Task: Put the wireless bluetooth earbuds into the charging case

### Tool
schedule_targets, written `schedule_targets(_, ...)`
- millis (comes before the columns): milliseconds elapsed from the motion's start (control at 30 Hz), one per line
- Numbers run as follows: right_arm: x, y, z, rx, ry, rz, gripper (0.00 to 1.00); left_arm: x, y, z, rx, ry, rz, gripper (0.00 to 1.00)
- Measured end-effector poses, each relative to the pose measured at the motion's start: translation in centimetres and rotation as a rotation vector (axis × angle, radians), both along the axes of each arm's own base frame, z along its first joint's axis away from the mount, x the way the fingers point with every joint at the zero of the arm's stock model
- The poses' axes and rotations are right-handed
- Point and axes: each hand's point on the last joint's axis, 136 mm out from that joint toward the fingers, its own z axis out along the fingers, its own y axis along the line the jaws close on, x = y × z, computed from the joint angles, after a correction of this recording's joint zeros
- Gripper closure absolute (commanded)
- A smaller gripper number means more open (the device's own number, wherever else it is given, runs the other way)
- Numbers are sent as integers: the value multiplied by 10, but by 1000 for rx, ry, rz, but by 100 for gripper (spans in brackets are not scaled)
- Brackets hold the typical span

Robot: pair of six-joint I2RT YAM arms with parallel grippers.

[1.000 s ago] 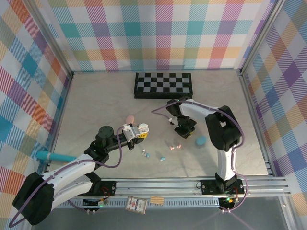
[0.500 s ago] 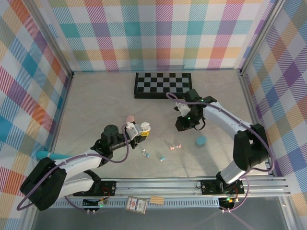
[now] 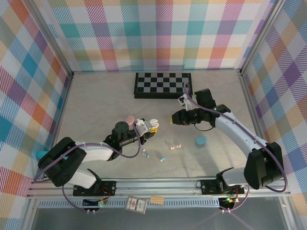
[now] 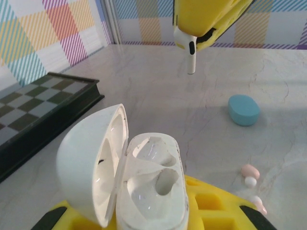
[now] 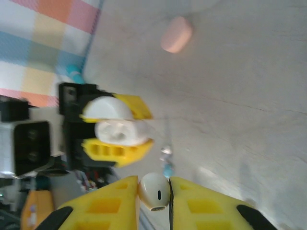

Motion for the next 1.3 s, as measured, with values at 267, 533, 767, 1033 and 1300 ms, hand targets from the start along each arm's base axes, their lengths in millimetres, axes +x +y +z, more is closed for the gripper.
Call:
schedule_targets(267, -2, 13, 18, 158, 42, -1, 79, 5, -18, 10, -41, -21, -17, 100)
schedule_targets(533, -1, 21, 22, 240, 75, -13, 79, 5, -29, 14, -58, -32, -29, 100)
schedule_targets(767, 1, 26, 30, 271, 61, -11, 80, 5, -29, 14, -65, -20, -27, 100)
schedule_targets(1033, -5, 30, 25, 266, 71, 4, 80, 11, -29, 21, -82, -32, 0, 100)
schedule_targets(1300, -4, 31, 20, 259, 78, -2, 80, 16, -29, 25, -91, -40, 21, 100)
